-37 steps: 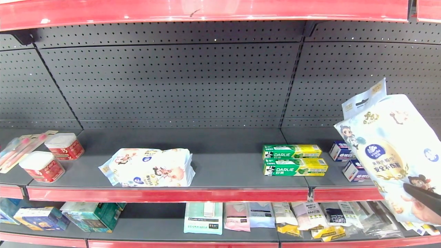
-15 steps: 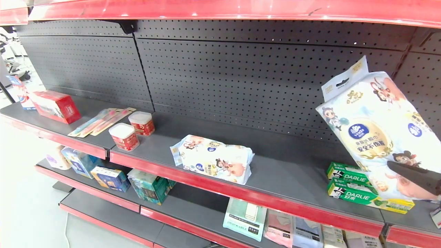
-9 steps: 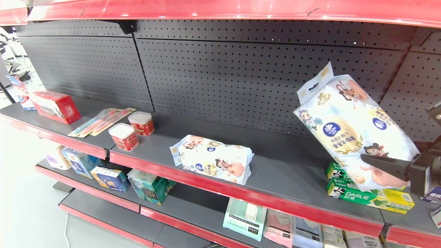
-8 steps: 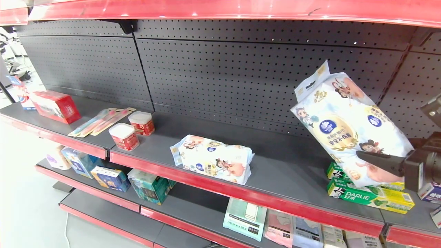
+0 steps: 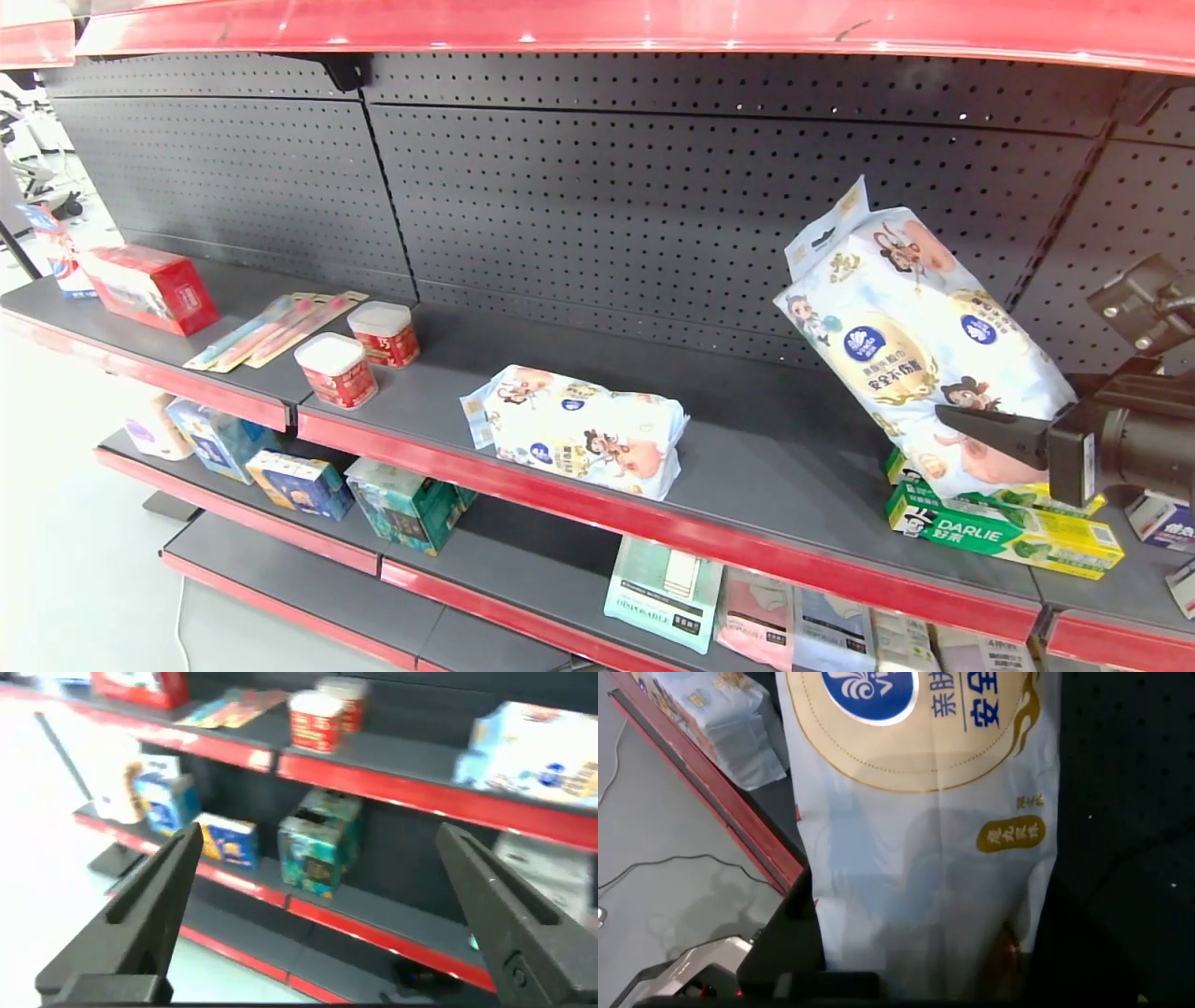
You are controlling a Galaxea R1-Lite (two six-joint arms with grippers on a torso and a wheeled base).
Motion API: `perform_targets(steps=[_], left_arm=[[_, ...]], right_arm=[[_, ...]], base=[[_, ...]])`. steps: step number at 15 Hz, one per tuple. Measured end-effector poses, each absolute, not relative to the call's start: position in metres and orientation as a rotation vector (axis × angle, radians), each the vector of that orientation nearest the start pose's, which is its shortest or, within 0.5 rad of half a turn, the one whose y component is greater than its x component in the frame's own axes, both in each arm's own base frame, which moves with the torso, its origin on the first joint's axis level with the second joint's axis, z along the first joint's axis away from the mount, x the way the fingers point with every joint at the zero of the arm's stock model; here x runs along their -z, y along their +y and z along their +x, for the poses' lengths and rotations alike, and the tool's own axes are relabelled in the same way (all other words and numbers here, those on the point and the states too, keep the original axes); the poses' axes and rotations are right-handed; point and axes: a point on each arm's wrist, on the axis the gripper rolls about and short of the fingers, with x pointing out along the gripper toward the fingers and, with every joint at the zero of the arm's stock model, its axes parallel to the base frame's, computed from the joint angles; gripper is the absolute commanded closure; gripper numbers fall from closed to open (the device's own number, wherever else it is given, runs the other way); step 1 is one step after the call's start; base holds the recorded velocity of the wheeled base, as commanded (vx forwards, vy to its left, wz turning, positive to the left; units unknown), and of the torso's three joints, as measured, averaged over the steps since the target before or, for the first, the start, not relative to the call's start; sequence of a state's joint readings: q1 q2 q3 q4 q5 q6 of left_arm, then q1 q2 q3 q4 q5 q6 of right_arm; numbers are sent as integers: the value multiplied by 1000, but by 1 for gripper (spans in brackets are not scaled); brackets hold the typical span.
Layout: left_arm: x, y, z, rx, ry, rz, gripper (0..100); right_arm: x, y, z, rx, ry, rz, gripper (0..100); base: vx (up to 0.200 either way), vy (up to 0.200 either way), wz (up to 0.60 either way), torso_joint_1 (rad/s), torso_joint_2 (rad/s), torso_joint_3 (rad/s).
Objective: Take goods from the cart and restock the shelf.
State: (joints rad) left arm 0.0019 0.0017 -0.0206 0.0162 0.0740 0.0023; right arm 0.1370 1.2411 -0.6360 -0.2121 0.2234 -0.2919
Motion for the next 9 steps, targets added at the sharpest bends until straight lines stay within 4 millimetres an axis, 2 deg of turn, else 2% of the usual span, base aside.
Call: perform_targets(steps=[2, 9], left_arm=[[-77, 0, -23, -6, 2, 14, 0], [-75, 0, -23, -12, 2, 8, 0]], right_arm=[[-207, 30, 181, -412, 338, -272, 100], [-208, 32, 188, -423, 341, -277, 100]], base=[[0, 0, 0, 0, 0, 0], [0, 0, 0, 0, 0, 0]])
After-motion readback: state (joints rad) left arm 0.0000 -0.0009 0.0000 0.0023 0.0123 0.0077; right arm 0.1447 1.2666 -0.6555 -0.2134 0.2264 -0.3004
